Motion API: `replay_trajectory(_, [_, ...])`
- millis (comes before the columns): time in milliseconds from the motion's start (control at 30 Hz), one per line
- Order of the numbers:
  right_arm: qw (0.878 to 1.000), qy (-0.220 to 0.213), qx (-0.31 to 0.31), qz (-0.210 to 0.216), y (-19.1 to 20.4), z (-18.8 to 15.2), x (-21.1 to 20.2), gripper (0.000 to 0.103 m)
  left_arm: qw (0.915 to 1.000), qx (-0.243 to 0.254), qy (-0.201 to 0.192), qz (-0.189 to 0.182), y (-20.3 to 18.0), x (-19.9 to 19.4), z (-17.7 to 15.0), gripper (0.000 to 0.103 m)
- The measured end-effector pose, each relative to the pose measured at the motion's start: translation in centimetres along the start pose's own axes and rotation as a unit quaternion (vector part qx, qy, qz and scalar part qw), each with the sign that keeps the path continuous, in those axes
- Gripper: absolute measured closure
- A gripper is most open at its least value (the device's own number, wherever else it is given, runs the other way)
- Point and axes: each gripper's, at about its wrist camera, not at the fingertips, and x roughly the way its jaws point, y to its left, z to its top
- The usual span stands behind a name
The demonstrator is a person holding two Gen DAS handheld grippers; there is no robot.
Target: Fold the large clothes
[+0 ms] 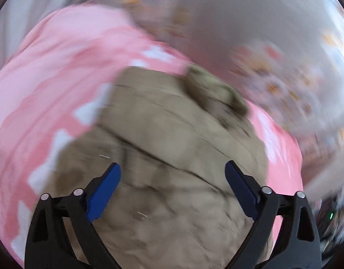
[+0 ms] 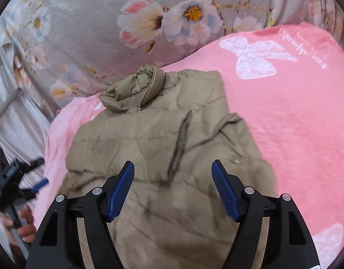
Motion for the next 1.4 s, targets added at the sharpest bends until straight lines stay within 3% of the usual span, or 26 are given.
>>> replay_trajectory(100, [0.999, 0.032, 0.036, 0.016, -0.1, 1.0, 3.5, 0.033, 0.9959, -0.085, 0.018, -0.026, 4.5, 2.0, 2.0, 0.024])
replay_trajectory(133, [0.998, 0.040, 0.042, 0.015, -0.1, 1.0, 4.2, 0.041, 0.9939, -0.104, 0.023, -0.028, 5.2, 2.6, 2.3, 0.026])
replay_trajectory(167, [0.998, 0.051, 0.042, 0.016, 0.1, 1.1, 5.2, 0.052, 0.9924, -0.118, 0.023, -0.029, 5.7, 3.1, 2.5, 0.029])
replay_trajectory(200, [0.997, 0.063, 0.036, 0.014, 0.3, 1.3, 5.9, 0.079, 0.9913, -0.124, 0.022, -0.037, 6.0, 3.5, 2.7, 0.029])
replay_trajectory(233, [0.997, 0.067, 0.033, 0.007, 0.5, 1.4, 6.1, 0.096, 0.9905, -0.129, 0.022, -0.043, 6.2, 3.9, 3.1, 0.029])
replay_trajectory(267, [0.998, 0.061, 0.031, 0.014, 0.8, 2.1, 5.9, 0.100, 0.9895, -0.137, 0.024, -0.037, 6.4, 4.6, 3.4, 0.030])
replay_trajectory(333, [0.999, 0.029, 0.011, 0.023, 1.7, 3.8, 4.4, 0.100, 0.9857, -0.161, 0.036, -0.033, 6.5, 5.2, 3.9, 0.030])
replay_trajectory(467, [0.998, -0.042, -0.051, -0.009, 3.2, 7.3, 0.8, 0.101, 0.9892, -0.144, 0.028, 0.001, 6.1, 6.4, 4.7, 0.031])
replay_trajectory(600, [0.995, -0.019, -0.071, -0.061, 2.3, 7.2, 3.4, 0.101, 0.9908, -0.118, 0.038, 0.055, 5.3, 8.8, 4.9, 0.040])
replay_trajectory(733, [0.991, 0.018, -0.085, -0.106, 1.0, 5.2, 6.8, 0.101, 0.9891, -0.086, 0.035, 0.114, 5.3, 10.1, 4.1, 0.044])
replay_trajectory(933, [0.986, 0.038, -0.099, -0.128, 0.1, 3.2, 9.4, 0.100, 0.9854, -0.020, 0.023, 0.167, 4.0, 11.0, 3.3, 0.044])
replay_trajectory(1100, [0.984, 0.037, -0.107, -0.136, -0.2, 2.5, 10.5, 0.100, 0.9769, 0.035, 0.010, 0.211, 2.7, 11.7, 2.5, 0.044])
replay_trajectory(1267, [0.985, 0.044, -0.100, -0.133, -0.2, 2.4, 9.6, 0.098, 0.9682, 0.073, 0.000, 0.239, 1.7, 11.7, 2.1, 0.043])
replay_trajectory(1400, [0.989, 0.011, -0.068, -0.128, 0.2, 3.0, 4.3, 0.093, 0.9722, 0.090, 0.002, 0.216, 0.7, 8.3, 2.5, 0.044])
